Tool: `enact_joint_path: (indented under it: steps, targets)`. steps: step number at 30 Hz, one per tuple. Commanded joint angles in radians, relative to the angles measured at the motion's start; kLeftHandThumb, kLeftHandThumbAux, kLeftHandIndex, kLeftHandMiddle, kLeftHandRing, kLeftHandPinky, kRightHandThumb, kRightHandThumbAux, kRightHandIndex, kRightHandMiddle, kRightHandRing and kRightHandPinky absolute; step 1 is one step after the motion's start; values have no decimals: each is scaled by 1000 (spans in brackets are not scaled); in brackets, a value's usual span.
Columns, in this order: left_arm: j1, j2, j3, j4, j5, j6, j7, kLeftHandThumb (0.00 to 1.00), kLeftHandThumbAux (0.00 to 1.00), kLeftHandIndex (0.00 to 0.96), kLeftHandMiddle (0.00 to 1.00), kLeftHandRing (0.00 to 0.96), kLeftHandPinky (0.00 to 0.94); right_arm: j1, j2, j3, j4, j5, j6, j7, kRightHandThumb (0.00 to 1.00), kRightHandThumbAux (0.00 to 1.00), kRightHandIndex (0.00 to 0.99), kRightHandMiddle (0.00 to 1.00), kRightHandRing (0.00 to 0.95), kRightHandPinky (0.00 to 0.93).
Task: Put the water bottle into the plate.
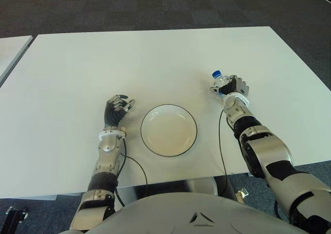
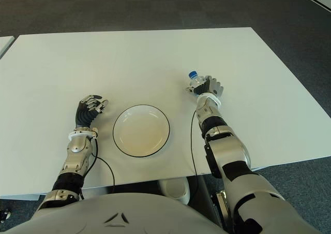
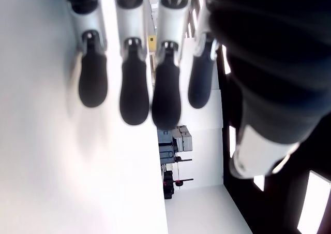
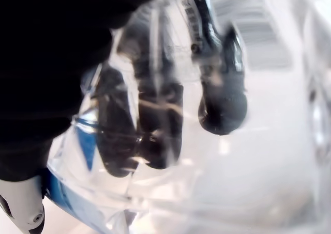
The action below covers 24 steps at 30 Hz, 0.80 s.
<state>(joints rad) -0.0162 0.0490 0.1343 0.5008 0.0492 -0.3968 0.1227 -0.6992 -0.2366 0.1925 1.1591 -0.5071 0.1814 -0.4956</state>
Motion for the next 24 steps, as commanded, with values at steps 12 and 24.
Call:
enact_joint_path:
  steps: [12,24]
  targets:
    - [8,2,-6,12,-2,12,-2,705,718,434,650,644,630,143,33,-26,-112,24,-149,-240,707,719,435,811,827,846]
    - [14,2,-9,-2,8,23,6,705,718,434,649,643,630,319,60,-10,-616,-22,-154,-267,713,715,441,822,839,859]
